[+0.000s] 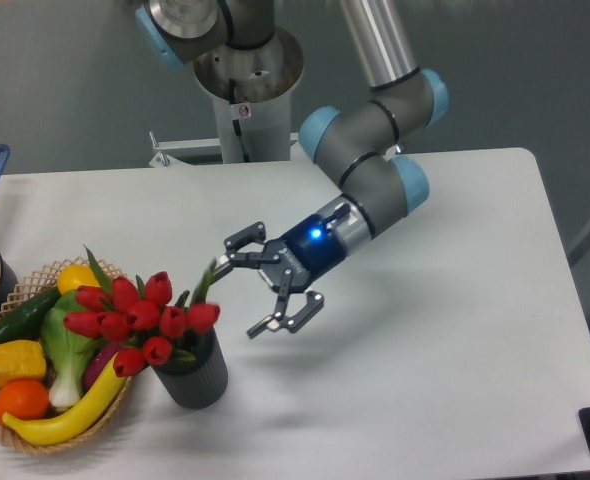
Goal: Insert the flowers into the vase
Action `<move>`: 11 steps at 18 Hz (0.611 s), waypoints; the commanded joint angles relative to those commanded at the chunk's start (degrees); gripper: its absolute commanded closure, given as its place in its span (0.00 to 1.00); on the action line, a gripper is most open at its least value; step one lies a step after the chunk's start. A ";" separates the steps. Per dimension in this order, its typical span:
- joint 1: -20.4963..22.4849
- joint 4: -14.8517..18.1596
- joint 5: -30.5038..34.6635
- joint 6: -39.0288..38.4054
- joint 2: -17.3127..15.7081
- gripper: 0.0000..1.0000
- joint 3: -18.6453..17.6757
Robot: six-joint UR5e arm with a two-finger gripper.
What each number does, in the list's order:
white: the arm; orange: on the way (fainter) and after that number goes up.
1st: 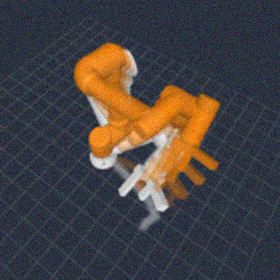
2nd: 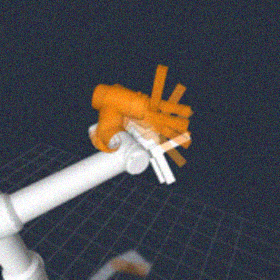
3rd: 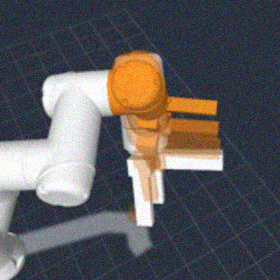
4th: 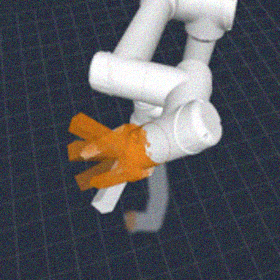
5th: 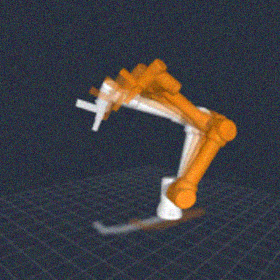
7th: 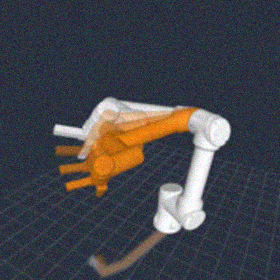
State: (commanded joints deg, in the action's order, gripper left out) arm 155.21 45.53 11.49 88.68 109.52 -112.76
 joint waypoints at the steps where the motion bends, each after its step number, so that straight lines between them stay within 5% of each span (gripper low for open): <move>1: 0.44 0.00 2.46 0.00 -0.88 0.00 0.09; 11: 6.33 0.18 23.03 -2.37 -9.23 0.00 1.93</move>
State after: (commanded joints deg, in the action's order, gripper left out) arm 161.54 45.70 34.51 86.31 100.29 -110.83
